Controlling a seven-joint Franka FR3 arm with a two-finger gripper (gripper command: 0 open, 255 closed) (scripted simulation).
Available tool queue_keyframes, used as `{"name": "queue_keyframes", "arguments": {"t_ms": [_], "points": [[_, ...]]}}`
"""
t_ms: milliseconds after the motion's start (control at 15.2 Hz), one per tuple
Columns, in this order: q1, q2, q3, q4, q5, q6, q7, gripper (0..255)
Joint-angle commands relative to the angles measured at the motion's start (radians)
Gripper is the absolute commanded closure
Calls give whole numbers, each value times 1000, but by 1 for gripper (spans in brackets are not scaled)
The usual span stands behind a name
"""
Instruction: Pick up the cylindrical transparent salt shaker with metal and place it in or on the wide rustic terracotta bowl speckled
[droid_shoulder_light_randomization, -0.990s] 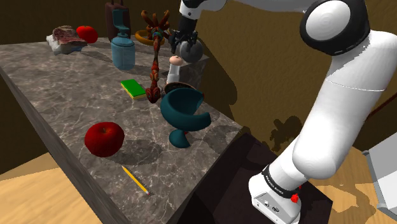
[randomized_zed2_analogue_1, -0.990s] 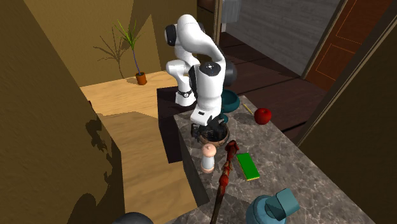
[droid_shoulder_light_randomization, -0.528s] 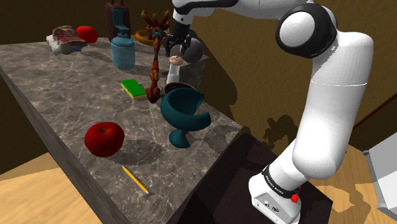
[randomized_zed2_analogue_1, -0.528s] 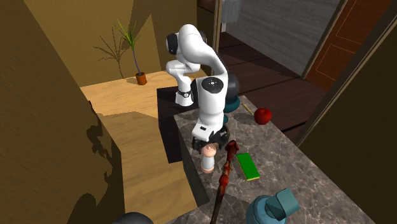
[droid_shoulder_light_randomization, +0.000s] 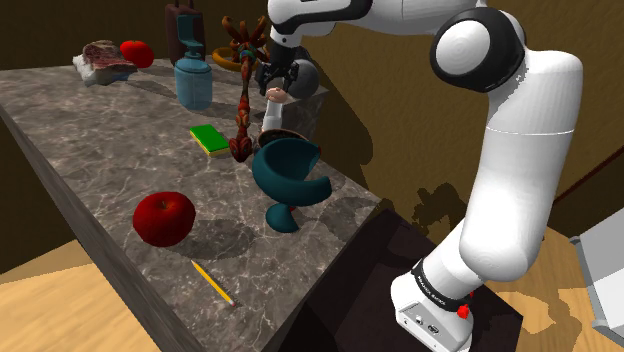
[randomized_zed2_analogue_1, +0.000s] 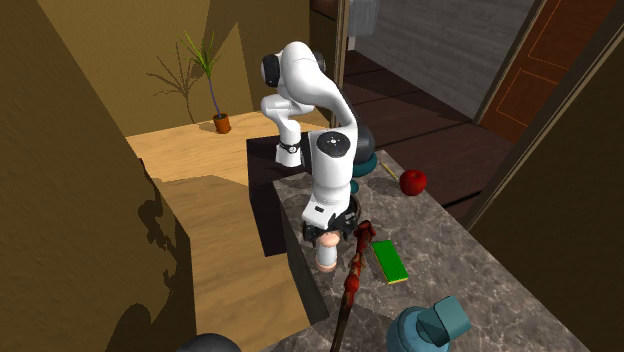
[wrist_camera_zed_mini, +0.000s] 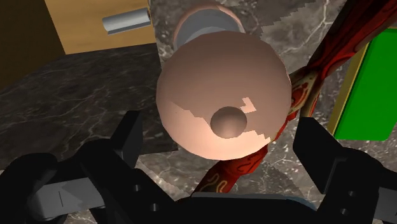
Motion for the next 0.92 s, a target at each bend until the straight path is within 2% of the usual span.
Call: {"name": "queue_keyframes", "arguments": {"t_ms": [0,132,198,858], "points": [[0,0,0,0,0,0,0,0],[0,0,0,0,0,0,0,0],[0,0,0,0,0,0,0,255],[0,-2,0,10,0,-12,0,255]]}}
